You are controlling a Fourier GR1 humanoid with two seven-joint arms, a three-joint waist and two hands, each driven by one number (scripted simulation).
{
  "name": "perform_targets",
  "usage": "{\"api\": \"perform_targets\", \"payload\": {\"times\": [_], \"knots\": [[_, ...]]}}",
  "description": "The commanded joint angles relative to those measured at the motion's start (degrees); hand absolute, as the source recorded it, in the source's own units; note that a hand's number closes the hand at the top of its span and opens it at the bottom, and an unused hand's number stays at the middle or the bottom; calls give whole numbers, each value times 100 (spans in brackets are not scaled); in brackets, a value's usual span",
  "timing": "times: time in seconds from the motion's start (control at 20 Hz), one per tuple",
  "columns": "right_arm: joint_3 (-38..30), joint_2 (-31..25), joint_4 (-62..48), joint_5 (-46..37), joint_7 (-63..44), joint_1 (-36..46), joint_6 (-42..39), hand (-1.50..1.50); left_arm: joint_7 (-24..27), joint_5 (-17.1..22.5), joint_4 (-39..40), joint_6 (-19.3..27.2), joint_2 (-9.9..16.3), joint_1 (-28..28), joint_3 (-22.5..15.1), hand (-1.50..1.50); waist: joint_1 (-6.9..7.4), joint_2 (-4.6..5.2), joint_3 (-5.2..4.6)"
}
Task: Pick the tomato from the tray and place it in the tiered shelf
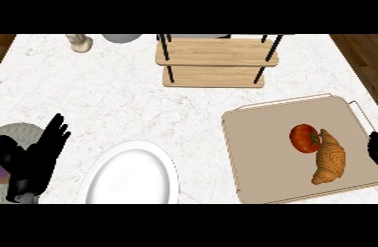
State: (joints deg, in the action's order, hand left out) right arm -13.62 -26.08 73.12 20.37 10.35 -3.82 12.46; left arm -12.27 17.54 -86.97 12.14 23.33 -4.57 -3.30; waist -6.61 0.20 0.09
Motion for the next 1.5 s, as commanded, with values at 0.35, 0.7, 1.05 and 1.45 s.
{"api": "perform_targets", "payload": {"times": [0.35,0.7,1.05,1.45], "knots": [[-1232,10,-922,962,2524,-1788,-2645,-150,-240,48,875,-384,-404,585,-277,0,529,-23,-6],[-1043,-194,859,704,1758,-2841,-2711,-150,-166,-4,639,-445,-512,312,-255,0,612,-27,-22],[-910,-369,2374,551,-387,-2889,-1629,-150,-185,-64,1056,-590,-418,631,-72,0,650,-8,-21],[-680,-782,3594,-110,-2881,-2338,-272,-150,-277,-169,1242,-553,-584,1030,-47,0,663,-3,-18]]}}
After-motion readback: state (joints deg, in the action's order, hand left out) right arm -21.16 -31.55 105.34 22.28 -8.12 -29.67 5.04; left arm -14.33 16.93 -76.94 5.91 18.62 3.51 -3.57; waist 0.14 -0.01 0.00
